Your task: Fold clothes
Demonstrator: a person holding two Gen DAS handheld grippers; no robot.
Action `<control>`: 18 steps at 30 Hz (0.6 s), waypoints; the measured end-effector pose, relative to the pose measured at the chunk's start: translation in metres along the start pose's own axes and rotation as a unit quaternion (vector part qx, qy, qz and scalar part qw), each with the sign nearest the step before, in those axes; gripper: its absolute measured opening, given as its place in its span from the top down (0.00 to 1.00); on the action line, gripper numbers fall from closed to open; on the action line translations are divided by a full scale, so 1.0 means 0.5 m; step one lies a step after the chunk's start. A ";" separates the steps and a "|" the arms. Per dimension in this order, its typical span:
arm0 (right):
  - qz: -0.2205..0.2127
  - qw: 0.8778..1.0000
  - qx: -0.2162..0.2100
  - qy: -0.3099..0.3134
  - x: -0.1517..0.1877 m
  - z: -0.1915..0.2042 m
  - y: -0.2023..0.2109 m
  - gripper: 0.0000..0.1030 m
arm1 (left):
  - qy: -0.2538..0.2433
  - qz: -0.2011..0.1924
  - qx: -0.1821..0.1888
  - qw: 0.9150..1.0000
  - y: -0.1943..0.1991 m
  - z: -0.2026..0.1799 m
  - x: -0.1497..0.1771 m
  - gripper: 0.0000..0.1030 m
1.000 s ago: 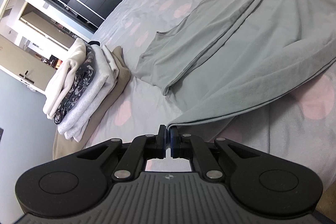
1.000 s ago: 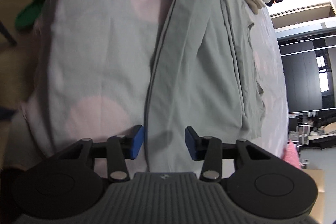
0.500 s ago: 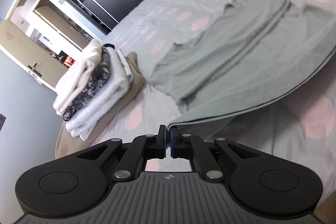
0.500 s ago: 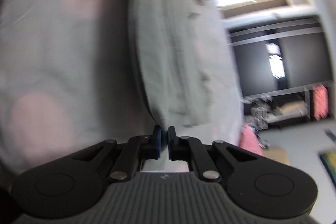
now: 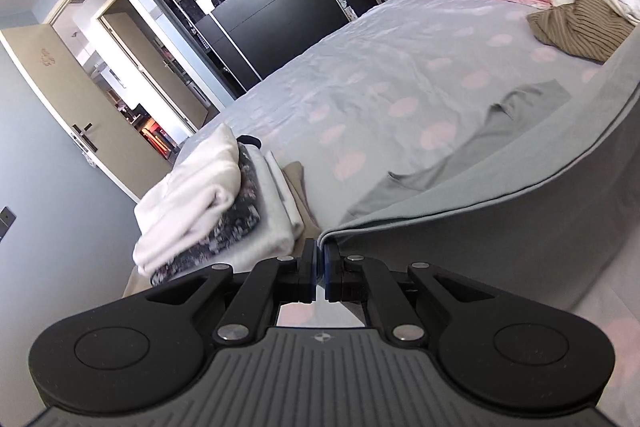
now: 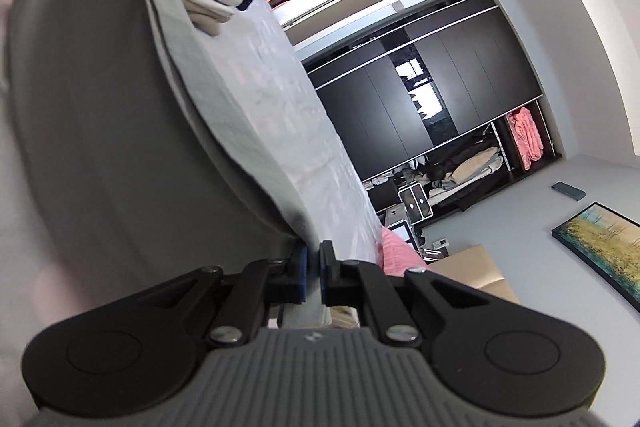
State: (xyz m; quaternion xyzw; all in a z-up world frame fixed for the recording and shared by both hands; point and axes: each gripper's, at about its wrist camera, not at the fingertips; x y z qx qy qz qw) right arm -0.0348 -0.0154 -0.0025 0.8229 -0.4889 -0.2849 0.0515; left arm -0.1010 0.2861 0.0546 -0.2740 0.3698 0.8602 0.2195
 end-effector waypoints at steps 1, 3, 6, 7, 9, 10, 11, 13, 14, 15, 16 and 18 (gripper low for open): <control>0.000 1.000 -0.003 -0.001 -0.007 -0.008 -0.020 0.94 | 0.003 0.004 0.002 1.000 -0.017 0.003 -0.008 0.98; 0.001 1.000 -0.009 0.002 -0.021 -0.022 -0.063 0.94 | 0.011 0.015 0.010 1.000 -0.057 0.008 -0.024 0.98; 0.009 1.000 -0.024 0.003 -0.034 -0.036 -0.129 0.94 | 0.023 0.036 0.021 0.999 -0.122 0.010 -0.042 0.98; 0.014 0.999 -0.032 0.001 -0.038 -0.038 -0.156 0.94 | 0.026 0.044 0.024 0.998 -0.145 0.009 -0.046 0.98; 0.025 0.999 -0.048 -0.002 -0.043 -0.038 -0.209 0.94 | 0.024 0.058 0.027 0.998 -0.194 0.002 -0.051 0.98; 0.030 0.998 -0.056 -0.001 -0.044 -0.035 -0.235 0.94 | 0.021 0.063 0.029 0.997 -0.218 -0.004 -0.052 0.98; 0.035 0.997 -0.063 0.001 -0.044 -0.030 -0.261 0.94 | 0.018 0.068 0.032 0.997 -0.242 -0.011 -0.052 0.98; 0.048 0.996 -0.078 0.005 -0.045 -0.017 -0.318 0.94 | 0.012 0.079 0.039 0.996 -0.290 -0.025 -0.050 0.98; 0.055 0.995 -0.086 0.005 -0.042 -0.010 -0.345 0.94 | 0.010 0.085 0.042 0.995 -0.314 -0.032 -0.049 0.98; 0.061 0.994 -0.092 0.002 -0.041 -0.003 -0.372 0.94 | 0.011 0.090 0.045 0.995 -0.338 -0.038 -0.048 0.98; 0.067 0.993 -0.099 -0.001 -0.039 0.004 -0.396 0.94 | 0.014 0.097 0.048 0.994 -0.360 -0.043 -0.046 0.98; 0.078 0.991 -0.109 -0.007 -0.034 0.016 -0.440 0.94 | 0.020 0.109 0.055 0.992 -0.405 -0.052 -0.041 0.98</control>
Point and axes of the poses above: each gripper's, at about its wrist camera, not at the fingertips, and y roughly against the way its jaws point, z to its left, x to its underside, and after that the axes turned 5 degrees about -x, right-handed
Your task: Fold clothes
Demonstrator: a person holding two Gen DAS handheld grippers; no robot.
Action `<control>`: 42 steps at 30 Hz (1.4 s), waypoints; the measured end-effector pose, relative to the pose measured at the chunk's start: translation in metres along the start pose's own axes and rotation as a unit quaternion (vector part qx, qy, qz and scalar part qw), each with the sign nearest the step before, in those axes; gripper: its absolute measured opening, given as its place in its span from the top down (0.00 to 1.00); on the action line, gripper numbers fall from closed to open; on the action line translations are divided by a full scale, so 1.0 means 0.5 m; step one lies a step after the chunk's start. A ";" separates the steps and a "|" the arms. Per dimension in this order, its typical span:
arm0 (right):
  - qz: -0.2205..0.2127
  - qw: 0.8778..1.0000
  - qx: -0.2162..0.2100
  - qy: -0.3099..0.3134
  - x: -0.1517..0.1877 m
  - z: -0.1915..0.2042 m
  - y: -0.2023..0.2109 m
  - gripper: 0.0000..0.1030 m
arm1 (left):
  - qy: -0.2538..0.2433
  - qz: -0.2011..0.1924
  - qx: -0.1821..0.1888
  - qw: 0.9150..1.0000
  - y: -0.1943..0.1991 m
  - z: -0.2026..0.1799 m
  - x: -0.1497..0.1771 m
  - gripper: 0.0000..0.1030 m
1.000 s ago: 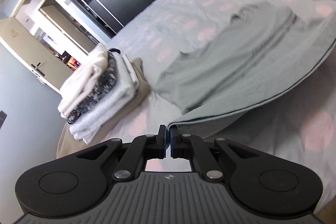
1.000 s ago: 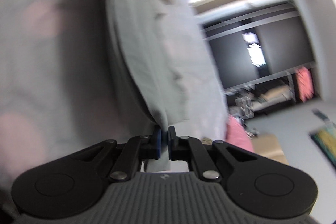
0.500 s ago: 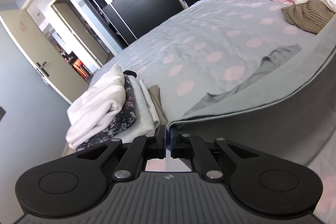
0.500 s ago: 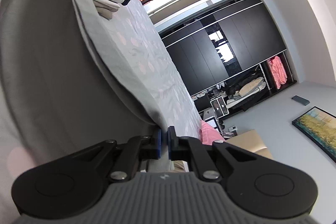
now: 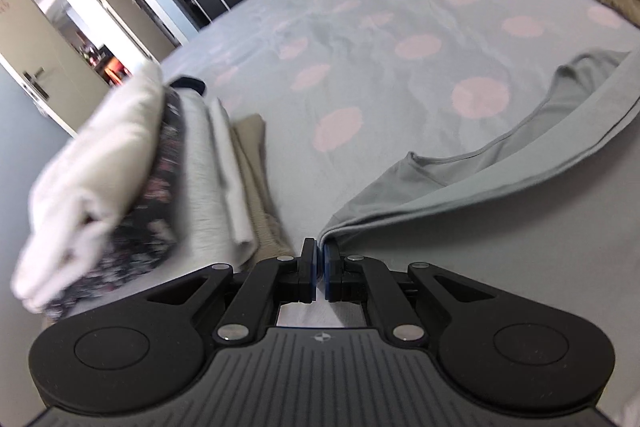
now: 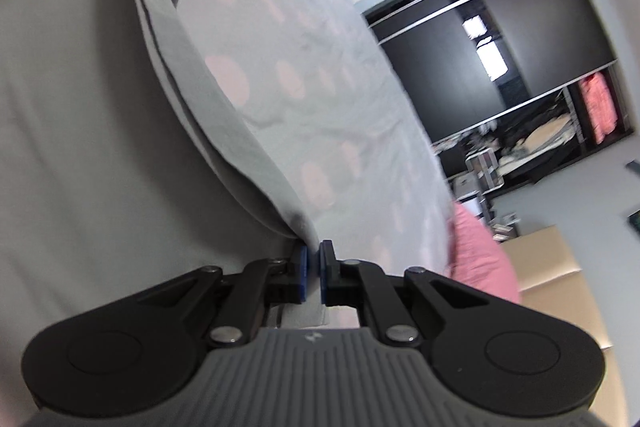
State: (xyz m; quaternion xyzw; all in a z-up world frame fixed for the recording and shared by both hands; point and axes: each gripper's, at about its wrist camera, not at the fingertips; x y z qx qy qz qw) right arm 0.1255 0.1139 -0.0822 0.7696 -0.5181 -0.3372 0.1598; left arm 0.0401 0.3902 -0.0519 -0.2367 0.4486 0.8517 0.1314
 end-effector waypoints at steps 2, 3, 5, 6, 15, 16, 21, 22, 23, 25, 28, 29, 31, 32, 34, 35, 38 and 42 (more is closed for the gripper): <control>0.008 1.000 -0.015 -0.007 -0.001 0.006 -0.040 0.94 | 0.004 0.015 0.011 1.000 -0.039 -0.004 0.001 0.98; 0.011 1.000 -0.024 -0.012 -0.001 0.010 -0.057 0.94 | 0.005 0.023 0.017 1.000 -0.058 -0.007 0.002 0.98; 0.017 0.999 -0.042 -0.021 0.000 0.018 -0.091 0.93 | 0.001 0.032 0.024 0.999 -0.089 -0.015 0.008 0.98; 0.019 0.998 -0.049 -0.025 0.003 0.022 -0.104 0.93 | -0.001 0.034 0.025 0.999 -0.100 -0.019 0.011 0.98; 0.017 0.993 -0.063 -0.097 0.016 0.000 -0.177 0.75 | 0.008 0.016 0.014 1.000 -0.133 -0.017 0.015 0.80; 0.017 0.993 -0.055 -0.105 0.014 -0.006 -0.180 0.75 | 0.009 0.011 0.004 1.000 -0.132 -0.016 0.012 0.76; 0.021 0.989 -0.024 -0.146 0.013 -0.053 -0.182 0.75 | 0.034 -0.012 0.001 0.999 -0.107 0.009 -0.002 0.63; 0.021 0.987 -0.026 -0.157 0.015 -0.062 -0.176 0.75 | 0.038 -0.017 -0.001 0.999 -0.096 0.014 -0.002 0.59; 0.021 0.986 -0.026 -0.165 0.017 -0.070 -0.167 0.75 | 0.042 -0.020 -0.003 0.999 -0.083 0.019 -0.001 0.58; 0.020 0.984 -0.030 -0.176 0.023 -0.079 -0.141 0.75 | 0.047 -0.024 0.001 0.999 -0.058 0.028 0.004 0.57; 0.015 0.979 -0.052 -0.197 0.036 -0.081 -0.091 0.75 | 0.050 -0.028 0.020 0.998 -0.012 0.038 0.021 0.58; 0.014 0.976 -0.065 -0.206 0.043 -0.078 -0.070 0.75 | 0.050 -0.030 0.027 0.998 0.005 0.040 0.030 0.58; 0.012 0.970 -0.092 -0.225 0.059 -0.067 -0.028 0.75 | 0.041 -0.035 0.038 0.998 0.039 0.040 0.053 0.58; 0.012 0.967 -0.105 -0.233 0.067 -0.060 -0.009 0.75 | 0.037 -0.036 0.041 0.998 0.056 0.039 0.066 0.58; 0.014 0.963 -0.127 -0.239 0.083 -0.040 0.026 0.75 | 0.032 -0.034 0.043 0.998 0.088 0.035 0.099 0.58; 0.015 0.962 -0.131 -0.239 0.091 -0.028 0.043 0.75 | 0.029 -0.033 0.044 0.998 0.104 0.034 0.115 0.58; 0.024 0.959 -0.142 -0.244 0.115 0.006 0.091 0.75 | 0.027 -0.023 0.050 0.998 0.139 0.027 0.165 0.58; 0.036 0.953 -0.155 -0.257 0.150 0.047 0.148 0.74 | 0.024 -0.016 0.059 0.998 0.178 0.018 0.228 0.58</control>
Point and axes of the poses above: each gripper's, at about its wrist camera, not at the fingertips, and y roughly against the way its jaws point, z to its left, x to its underside, and after that the axes turned 5 degrees about -x, right-handed
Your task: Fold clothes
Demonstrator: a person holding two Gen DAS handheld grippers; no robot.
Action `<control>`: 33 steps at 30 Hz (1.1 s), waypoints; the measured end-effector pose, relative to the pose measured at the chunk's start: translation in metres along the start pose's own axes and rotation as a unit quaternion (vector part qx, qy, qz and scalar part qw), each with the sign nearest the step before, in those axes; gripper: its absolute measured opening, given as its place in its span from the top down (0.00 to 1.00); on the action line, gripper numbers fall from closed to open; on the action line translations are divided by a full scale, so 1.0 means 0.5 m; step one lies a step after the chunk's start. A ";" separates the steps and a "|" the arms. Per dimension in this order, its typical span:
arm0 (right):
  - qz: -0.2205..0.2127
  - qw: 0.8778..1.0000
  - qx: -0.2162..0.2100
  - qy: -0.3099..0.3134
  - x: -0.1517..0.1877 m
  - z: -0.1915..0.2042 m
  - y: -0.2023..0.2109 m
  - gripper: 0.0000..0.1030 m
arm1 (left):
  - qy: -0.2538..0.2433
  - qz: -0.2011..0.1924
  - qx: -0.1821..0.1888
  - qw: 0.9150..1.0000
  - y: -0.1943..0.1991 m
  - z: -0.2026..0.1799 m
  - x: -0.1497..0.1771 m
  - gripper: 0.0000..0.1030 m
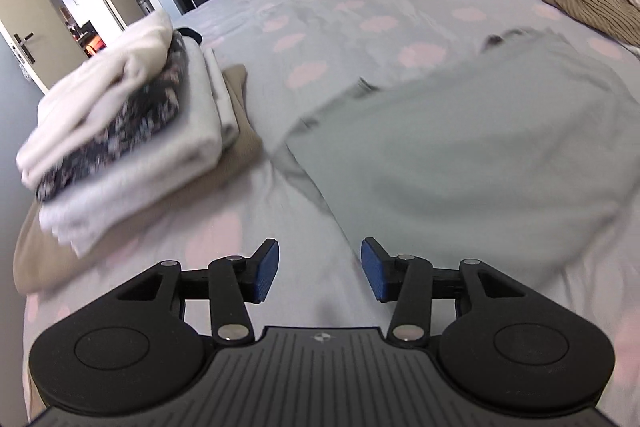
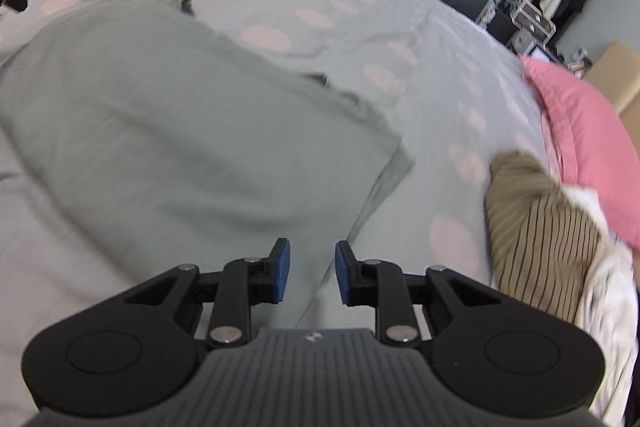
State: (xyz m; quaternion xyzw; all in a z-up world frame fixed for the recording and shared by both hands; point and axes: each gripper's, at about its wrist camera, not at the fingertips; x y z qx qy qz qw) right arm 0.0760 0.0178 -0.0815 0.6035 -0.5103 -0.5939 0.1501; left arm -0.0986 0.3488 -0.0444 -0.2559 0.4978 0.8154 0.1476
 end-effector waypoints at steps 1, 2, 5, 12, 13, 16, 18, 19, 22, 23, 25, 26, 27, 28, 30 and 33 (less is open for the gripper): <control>0.001 1.000 0.000 0.001 0.014 0.008 0.009 0.73 | -0.004 0.001 0.002 1.000 0.008 -0.007 0.015 0.58; 0.002 1.000 0.000 0.002 0.029 0.017 0.017 0.73 | -0.012 0.004 0.002 1.000 0.015 -0.016 0.030 0.57; 0.002 1.000 0.002 0.007 0.068 0.042 0.037 0.73 | -0.050 0.018 -0.008 0.999 0.019 -0.058 0.069 0.57; 0.001 0.994 0.037 0.107 0.115 0.126 0.034 0.73 | -0.159 0.016 -0.058 0.985 0.012 -0.170 0.119 0.57; 0.000 0.991 0.044 0.125 0.117 0.137 0.029 0.73 | -0.173 0.012 -0.066 0.983 0.010 -0.184 0.122 0.57; 0.005 0.983 0.072 0.171 0.122 0.160 0.007 0.73 | -0.201 0.015 -0.085 0.976 -0.003 -0.218 0.133 0.58; 0.012 0.977 0.091 0.193 0.126 0.167 -0.010 0.73 | -0.213 0.019 -0.098 0.972 -0.014 -0.232 0.140 0.58; 0.017 0.974 0.099 0.201 0.128 0.170 -0.018 0.73 | -0.217 0.017 -0.105 0.970 -0.018 -0.238 0.143 0.60; 0.017 0.968 0.119 0.219 0.135 0.181 -0.035 0.74 | -0.232 0.008 -0.136 0.963 -0.033 -0.256 0.147 0.62; 0.015 0.966 0.130 0.225 0.136 0.187 -0.040 0.73 | -0.235 0.006 -0.146 0.961 -0.039 -0.260 0.147 0.63; 0.012 0.961 0.153 0.231 0.140 0.196 -0.052 0.74 | -0.235 0.005 -0.162 0.958 -0.051 -0.267 0.144 0.71; 0.010 0.959 0.162 0.230 0.140 0.198 -0.058 0.81 | -0.231 0.005 -0.164 0.959 -0.055 -0.268 0.141 0.76; 0.011 0.960 0.167 0.225 0.139 0.197 -0.063 0.86 | -0.228 0.005 -0.166 0.959 -0.057 -0.268 0.139 0.80; 0.011 0.961 0.169 0.217 0.138 0.195 -0.063 0.94 | -0.226 0.003 -0.168 0.959 -0.054 -0.265 0.137 0.87; 0.008 0.964 0.174 0.203 0.137 0.189 -0.057 0.96 | -0.222 0.000 -0.173 0.960 -0.049 -0.259 0.134 0.94; 0.000 0.962 0.191 0.194 0.140 0.177 -0.037 0.97 | -0.201 -0.006 -0.176 0.964 -0.036 -0.240 0.124 0.95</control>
Point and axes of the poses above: each gripper's, at about its wrist camera, not at the fingertips, and y roughly against the way its jaws point, z to its left, x to its underside, and after that the axes turned 5 degrees about -x, right-handed
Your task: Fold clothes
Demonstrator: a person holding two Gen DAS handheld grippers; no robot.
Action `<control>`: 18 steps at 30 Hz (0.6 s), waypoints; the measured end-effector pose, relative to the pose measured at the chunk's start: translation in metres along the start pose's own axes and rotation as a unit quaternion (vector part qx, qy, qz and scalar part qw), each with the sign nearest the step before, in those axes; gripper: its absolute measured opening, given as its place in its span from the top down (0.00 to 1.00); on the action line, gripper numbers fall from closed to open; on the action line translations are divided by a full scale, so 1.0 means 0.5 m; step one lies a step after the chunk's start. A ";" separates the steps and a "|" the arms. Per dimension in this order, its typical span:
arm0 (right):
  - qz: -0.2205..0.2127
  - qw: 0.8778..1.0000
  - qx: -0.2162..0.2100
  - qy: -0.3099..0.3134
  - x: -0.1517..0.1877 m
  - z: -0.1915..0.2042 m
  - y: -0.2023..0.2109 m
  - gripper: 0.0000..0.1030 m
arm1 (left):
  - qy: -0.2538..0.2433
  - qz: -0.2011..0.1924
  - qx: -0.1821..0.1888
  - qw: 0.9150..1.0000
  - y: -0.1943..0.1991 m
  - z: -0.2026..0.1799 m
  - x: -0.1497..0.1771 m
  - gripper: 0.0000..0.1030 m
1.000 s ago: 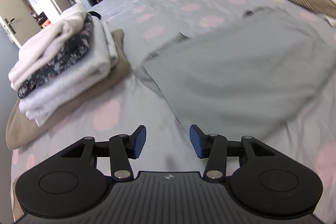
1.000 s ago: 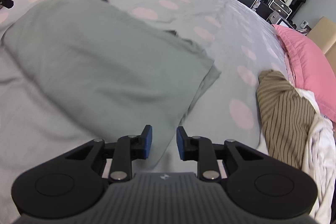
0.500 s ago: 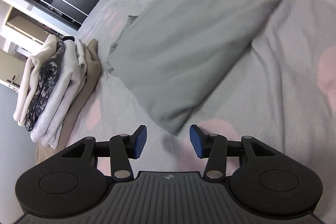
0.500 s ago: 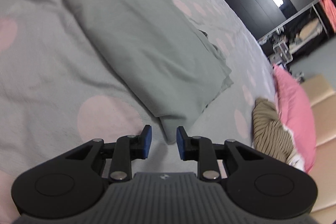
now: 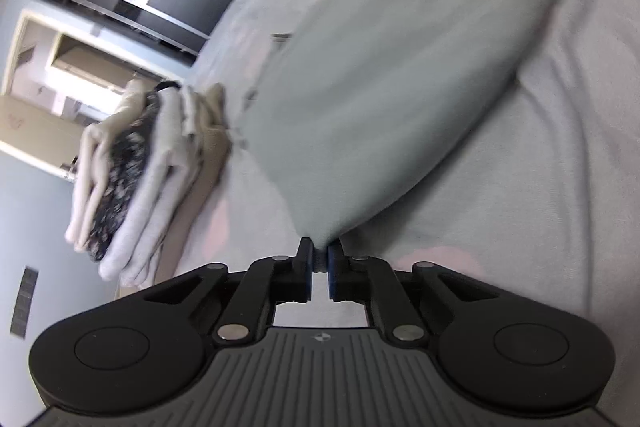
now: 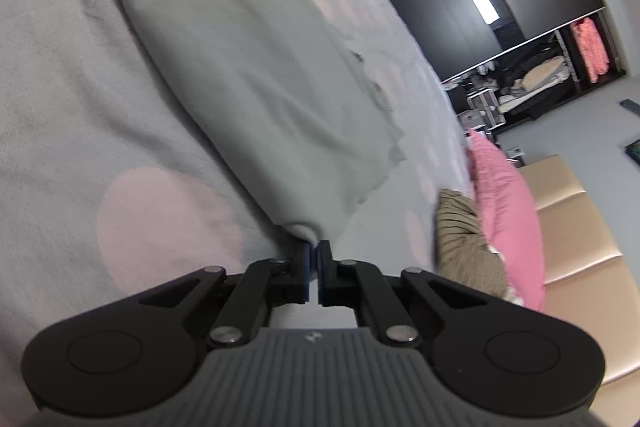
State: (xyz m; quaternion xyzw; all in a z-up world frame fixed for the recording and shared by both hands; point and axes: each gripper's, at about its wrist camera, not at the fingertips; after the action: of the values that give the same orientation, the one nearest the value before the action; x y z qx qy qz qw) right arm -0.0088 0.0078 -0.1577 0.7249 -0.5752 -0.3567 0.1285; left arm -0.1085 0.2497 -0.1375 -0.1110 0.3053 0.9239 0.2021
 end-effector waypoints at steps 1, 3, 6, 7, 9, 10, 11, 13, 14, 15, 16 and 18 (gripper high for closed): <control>0.001 1.000 0.002 -0.004 0.001 -0.005 0.002 0.97 | 0.009 0.002 0.002 1.000 0.002 0.010 0.000 0.96; 0.003 1.000 0.003 -0.004 0.004 -0.010 0.004 0.97 | 0.009 0.010 0.003 1.000 0.005 0.012 0.004 0.96; 0.018 1.000 -0.011 -0.004 0.006 -0.008 -0.006 0.97 | 0.000 0.041 0.006 0.999 -0.010 0.006 0.022 0.98; 0.026 1.000 -0.017 -0.006 0.007 -0.008 -0.009 0.97 | -0.002 0.051 0.007 0.999 -0.014 0.004 0.027 1.00; 0.045 0.999 -0.025 -0.013 0.011 -0.012 -0.014 0.98 | 0.014 0.076 0.012 0.997 -0.027 0.016 0.043 1.00; 0.056 0.998 -0.029 -0.020 0.015 -0.016 -0.016 0.98 | 0.029 0.087 0.015 0.996 -0.032 0.027 0.049 1.00; 0.065 0.997 -0.032 -0.030 0.019 -0.022 -0.016 0.98 | 0.045 0.094 0.019 0.994 -0.033 0.038 0.053 1.00; 0.077 0.995 -0.033 -0.054 0.025 -0.036 -0.012 0.98 | 0.079 0.108 0.026 0.991 -0.035 0.062 0.061 1.00; 0.078 0.994 -0.032 -0.070 0.027 -0.044 -0.008 0.98 | 0.097 0.112 0.030 0.988 -0.034 0.074 0.064 1.00; 0.079 0.993 -0.031 -0.085 0.030 -0.053 -0.003 0.97 | 0.117 0.114 0.034 0.986 -0.030 0.085 0.063 1.00; 0.075 0.991 -0.033 -0.109 0.030 -0.063 0.002 0.97 | 0.137 0.116 0.038 0.983 -0.027 0.096 0.063 1.00; 0.055 0.981 -0.051 -0.179 0.027 -0.091 0.013 0.93 | 0.186 0.117 0.054 0.974 -0.019 0.118 0.061 0.94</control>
State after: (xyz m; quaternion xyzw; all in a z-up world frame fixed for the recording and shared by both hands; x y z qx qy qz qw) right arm 0.0176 -0.0169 -0.1263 0.6091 -0.6086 -0.5024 0.0795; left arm -0.1365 0.3019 -0.1059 -0.2331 0.3975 0.8867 0.0378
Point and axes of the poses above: each gripper's, at about its wrist camera, not at the fingertips, and y roughly against the way its jaws point, z to its left, x to its underside, and after that the axes turned 5 degrees about -x, right-handed
